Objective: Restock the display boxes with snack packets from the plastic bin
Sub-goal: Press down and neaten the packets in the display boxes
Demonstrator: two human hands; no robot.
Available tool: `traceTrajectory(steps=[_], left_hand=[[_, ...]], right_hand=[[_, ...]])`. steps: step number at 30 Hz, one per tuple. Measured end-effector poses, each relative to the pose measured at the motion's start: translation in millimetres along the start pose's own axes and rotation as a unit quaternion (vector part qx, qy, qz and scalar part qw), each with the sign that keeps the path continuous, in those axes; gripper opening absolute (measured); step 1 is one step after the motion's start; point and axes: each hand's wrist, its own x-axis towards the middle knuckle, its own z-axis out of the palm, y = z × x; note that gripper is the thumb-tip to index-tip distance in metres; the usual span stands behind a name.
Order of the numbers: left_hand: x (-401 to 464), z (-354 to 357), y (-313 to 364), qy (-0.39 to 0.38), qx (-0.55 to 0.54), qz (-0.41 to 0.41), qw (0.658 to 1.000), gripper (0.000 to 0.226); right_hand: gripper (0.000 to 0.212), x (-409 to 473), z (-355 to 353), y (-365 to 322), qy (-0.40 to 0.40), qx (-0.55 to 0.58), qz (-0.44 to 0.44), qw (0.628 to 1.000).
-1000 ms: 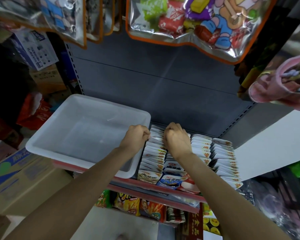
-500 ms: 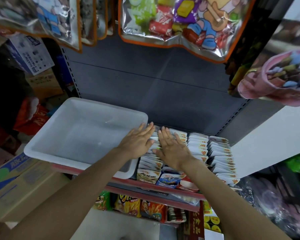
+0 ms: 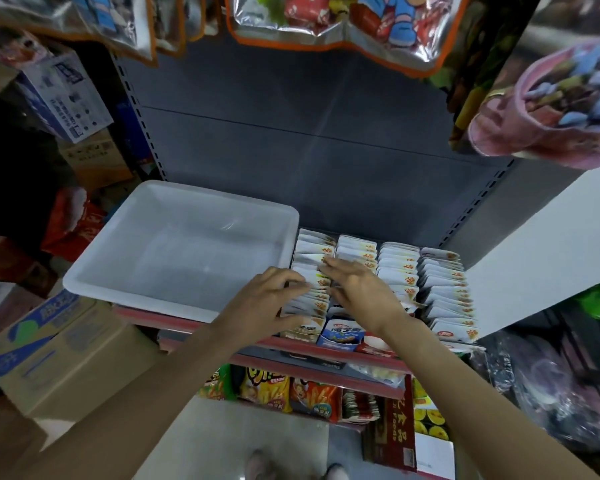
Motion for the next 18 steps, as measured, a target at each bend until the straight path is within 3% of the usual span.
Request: traceTrajectory(steps=[3, 7, 10, 13, 15, 18], left_hand=[[-3.4, -2.6, 5.3, -0.042, 0.001, -0.013, 0.999, 0.055], [-1.0, -2.6, 20.4, -0.006, 0.065, -0.031, 0.997, 0.050], [8.3, 6.2, 30.0, 0.007, -0.086, -0.168, 0.982, 0.073], [18.5, 11.6, 35.9, -0.060, -0.307, -0.276, 0.909, 0.097], [21.8, 12.3, 36.1, -0.092, -0.371, -0.303, 0.873, 0.100], [24.6, 10.0, 36.9, -0.082, -0.428, -0.314, 0.844, 0.095]], right_hand=[[0.049, 0.4, -2.3, -1.9, -0.014, -0.037, -0.005, 0.999], [0.052, 0.5, -4.1, -5.2, -0.040, -0.080, -0.010, 0.996], [0.057, -2.3, -3.9, -9.1, -0.072, -0.053, 0.014, 0.996], [0.064, -11.1, 5.6, -22.2, -0.091, -0.017, 0.064, 0.994], [0.067, -14.8, 13.5, -29.8, -0.091, 0.002, 0.085, 0.992], [0.067, -14.6, 15.4, -28.6, -0.100, 0.047, 0.083, 0.990]])
